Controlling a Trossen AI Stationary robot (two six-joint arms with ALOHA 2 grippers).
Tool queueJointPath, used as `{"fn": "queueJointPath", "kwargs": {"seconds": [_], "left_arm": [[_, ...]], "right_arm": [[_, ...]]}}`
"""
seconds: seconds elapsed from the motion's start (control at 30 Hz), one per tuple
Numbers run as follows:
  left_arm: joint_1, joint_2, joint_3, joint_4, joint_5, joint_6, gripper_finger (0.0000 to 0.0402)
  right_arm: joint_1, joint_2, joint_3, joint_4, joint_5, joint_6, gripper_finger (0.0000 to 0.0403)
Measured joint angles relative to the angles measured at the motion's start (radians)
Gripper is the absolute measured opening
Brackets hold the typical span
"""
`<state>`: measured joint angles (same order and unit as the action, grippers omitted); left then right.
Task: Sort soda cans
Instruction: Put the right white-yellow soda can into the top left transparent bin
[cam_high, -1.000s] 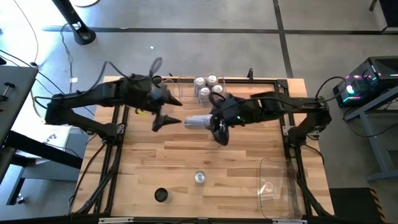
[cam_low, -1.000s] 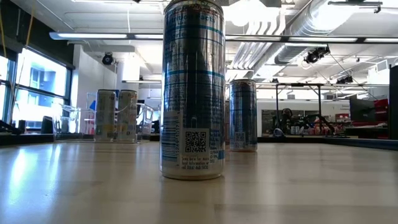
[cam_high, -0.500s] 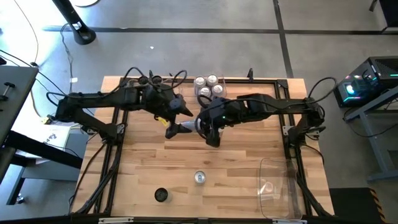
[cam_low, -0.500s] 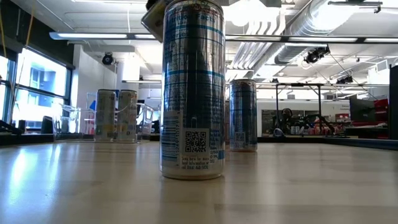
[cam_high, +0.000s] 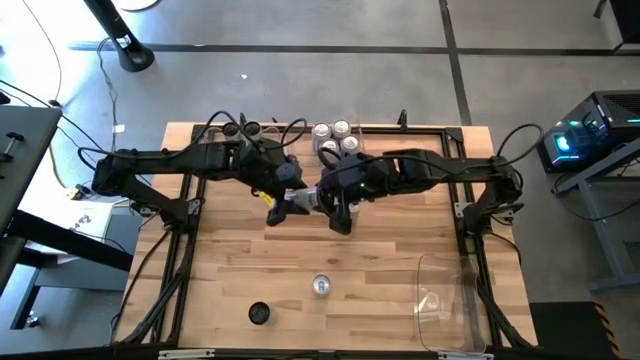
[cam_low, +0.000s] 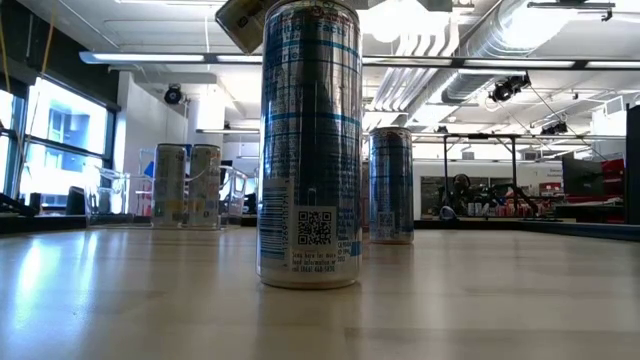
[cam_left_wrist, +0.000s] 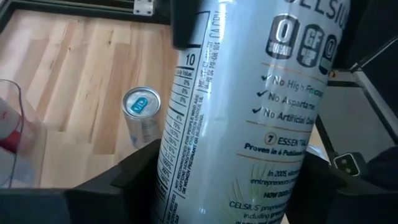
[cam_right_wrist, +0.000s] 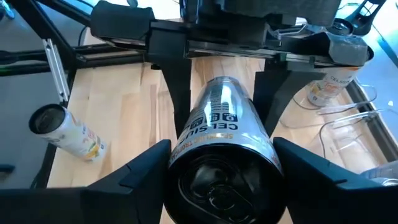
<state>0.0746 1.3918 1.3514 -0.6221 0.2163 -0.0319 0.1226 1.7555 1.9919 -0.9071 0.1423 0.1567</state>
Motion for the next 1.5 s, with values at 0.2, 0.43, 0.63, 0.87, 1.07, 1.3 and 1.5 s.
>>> {"fn": "queueJointPath", "kwargs": {"seconds": [0.2, 0.43, 0.63, 0.87, 1.07, 1.3, 1.5], "left_arm": [[0.002, -0.003, 0.0, -0.053, -0.027, 0.007, 0.0246], [0.047, -0.066, 0.0, -0.18, -0.023, 0.026, 0.0246], [0.104, -0.23, -0.131, -0.011, -0.088, -0.046, 0.0246], [0.123, -0.528, -0.503, 0.32, -0.425, -0.262, 0.0246], [0.116, -0.655, -0.764, 0.501, -0.786, -0.46, 0.0246], [0.132, -0.616, -0.94, 0.84, -0.969, -0.408, 0.0246], [0.214, -0.534, -1.012, 0.949, -1.059, -0.406, 0.0246]], "right_arm": [[0.0, 0.0, 0.025, 0.011, 0.082, 0.038, 0.0312], [0.0, -0.002, 0.181, -0.118, 0.28, 0.048, 0.0337], [0.0, -0.004, 0.274, -0.273, 0.362, 0.075, 0.0339], [0.017, -0.005, 0.182, -0.373, 0.37, 0.157, 0.034], [0.031, -0.005, 0.06, -0.285, 0.368, 0.183, 0.0341], [0.03, -0.005, -0.029, -0.05, 0.354, 0.195, 0.0341], [0.03, -0.003, -0.063, 0.085, 0.35, 0.228, 0.0341]]}}
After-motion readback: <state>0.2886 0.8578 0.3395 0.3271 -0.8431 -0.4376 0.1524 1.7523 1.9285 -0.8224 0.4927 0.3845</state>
